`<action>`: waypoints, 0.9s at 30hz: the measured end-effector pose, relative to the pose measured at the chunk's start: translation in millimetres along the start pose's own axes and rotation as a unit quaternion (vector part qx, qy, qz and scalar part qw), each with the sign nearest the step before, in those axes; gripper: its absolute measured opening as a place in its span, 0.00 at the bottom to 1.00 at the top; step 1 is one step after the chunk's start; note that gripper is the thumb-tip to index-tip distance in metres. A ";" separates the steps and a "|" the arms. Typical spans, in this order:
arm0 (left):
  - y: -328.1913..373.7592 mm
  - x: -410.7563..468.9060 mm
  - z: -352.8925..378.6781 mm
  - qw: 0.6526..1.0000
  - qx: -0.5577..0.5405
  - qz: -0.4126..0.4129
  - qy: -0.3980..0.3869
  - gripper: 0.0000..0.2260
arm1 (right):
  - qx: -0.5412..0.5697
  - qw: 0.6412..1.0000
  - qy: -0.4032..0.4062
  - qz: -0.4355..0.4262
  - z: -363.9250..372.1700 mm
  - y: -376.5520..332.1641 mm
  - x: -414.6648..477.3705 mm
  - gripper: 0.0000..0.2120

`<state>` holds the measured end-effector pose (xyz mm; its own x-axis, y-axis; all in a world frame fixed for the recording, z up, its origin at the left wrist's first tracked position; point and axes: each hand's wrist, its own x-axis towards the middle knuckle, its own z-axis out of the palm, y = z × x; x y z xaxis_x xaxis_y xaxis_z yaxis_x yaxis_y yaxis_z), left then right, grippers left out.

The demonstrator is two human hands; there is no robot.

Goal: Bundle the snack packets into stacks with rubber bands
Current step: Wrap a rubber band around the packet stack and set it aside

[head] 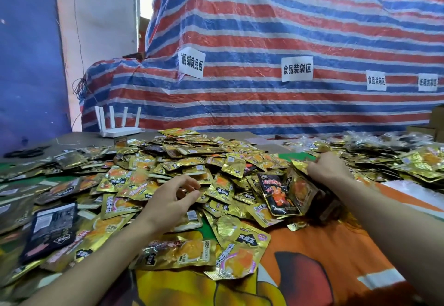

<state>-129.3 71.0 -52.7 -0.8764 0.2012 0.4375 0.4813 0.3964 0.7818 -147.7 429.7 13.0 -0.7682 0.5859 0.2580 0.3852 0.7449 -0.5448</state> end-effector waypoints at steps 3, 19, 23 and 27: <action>1.0 -0.3 -1.6 1.000 0.011 -0.005 0.006 0.03 | -0.020 1.000 0.020 0.009 -0.2 -4.2 -4.4 0.15; -14.7 10.1 -55.2 0.900 0.398 -0.174 0.017 0.34 | 0.013 0.927 -0.227 -0.297 92.3 -130.6 -114.9 0.36; -23.4 11.2 -52.6 0.881 0.412 -0.216 -0.083 0.42 | -0.041 0.910 -0.266 -0.314 116.0 -133.9 -117.0 0.42; -23.5 15.0 -51.3 0.888 0.426 -0.173 -0.033 0.27 | -0.077 0.913 -0.193 -0.350 123.2 -135.8 -120.7 0.41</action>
<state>-153.0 18.7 -41.7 -0.9817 -0.0235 0.1889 0.0216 0.9722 0.2330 -170.4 218.5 -42.5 -0.9656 -0.1849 0.1831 -0.2245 0.9477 -0.2270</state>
